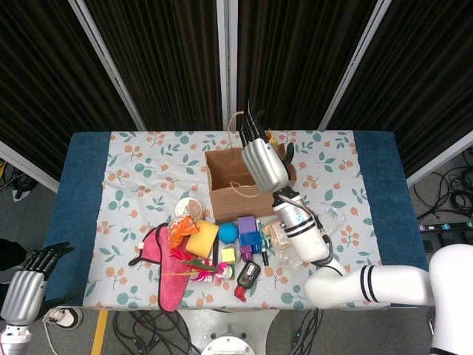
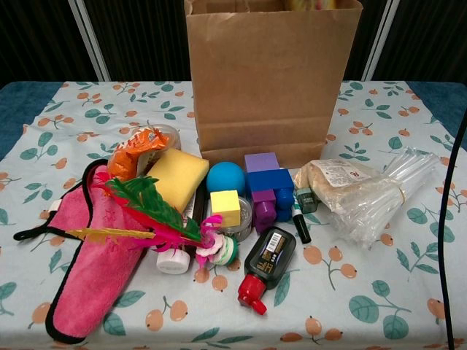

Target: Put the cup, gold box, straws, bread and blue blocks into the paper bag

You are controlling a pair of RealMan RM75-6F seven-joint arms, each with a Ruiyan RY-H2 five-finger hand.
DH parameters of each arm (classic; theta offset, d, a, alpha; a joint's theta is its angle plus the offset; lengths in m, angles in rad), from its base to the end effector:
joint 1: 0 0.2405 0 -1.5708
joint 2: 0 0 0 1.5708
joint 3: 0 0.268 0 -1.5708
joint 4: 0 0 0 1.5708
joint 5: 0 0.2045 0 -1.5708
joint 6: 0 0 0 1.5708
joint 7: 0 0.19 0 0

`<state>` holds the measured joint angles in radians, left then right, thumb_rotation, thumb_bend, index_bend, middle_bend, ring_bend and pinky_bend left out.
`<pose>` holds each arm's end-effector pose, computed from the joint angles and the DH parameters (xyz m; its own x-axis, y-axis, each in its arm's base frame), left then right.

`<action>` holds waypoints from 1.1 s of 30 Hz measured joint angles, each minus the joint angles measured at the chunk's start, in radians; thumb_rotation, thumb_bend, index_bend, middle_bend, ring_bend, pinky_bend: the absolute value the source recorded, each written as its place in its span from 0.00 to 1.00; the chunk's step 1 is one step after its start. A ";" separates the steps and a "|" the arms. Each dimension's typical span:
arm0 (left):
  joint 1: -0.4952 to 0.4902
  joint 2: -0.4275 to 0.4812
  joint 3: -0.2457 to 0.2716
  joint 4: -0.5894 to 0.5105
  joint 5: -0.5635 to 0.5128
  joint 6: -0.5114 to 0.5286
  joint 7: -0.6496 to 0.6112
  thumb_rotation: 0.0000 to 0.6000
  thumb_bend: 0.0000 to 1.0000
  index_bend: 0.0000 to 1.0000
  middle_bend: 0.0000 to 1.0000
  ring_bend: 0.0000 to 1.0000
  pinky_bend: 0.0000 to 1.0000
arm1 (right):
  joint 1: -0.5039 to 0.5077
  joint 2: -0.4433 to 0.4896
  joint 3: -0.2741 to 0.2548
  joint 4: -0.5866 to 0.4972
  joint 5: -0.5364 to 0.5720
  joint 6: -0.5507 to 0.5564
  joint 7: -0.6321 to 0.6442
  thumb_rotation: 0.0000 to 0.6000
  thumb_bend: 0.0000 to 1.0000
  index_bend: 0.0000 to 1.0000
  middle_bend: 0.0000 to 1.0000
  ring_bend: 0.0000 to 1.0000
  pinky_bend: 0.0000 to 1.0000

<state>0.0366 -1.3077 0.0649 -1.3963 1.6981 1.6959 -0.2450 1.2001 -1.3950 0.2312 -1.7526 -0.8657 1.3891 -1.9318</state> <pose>-0.3230 0.1631 0.1250 0.1778 -0.0182 0.9839 0.9774 -0.1126 -0.1787 0.0475 -0.4226 0.0867 0.8322 0.5126 -0.2117 0.1844 0.1042 0.9773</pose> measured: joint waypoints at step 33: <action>-0.003 -0.013 0.010 -0.005 0.037 0.008 0.054 1.00 0.17 0.29 0.31 0.21 0.26 | -0.487 0.473 -0.074 -0.344 -0.191 0.097 1.089 1.00 0.00 0.16 0.27 0.09 0.00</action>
<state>0.0337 -1.3204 0.0753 -1.4010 1.7346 1.7034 -0.1905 0.7127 -0.9223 0.1567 -2.0962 -1.0565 1.4857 -0.8429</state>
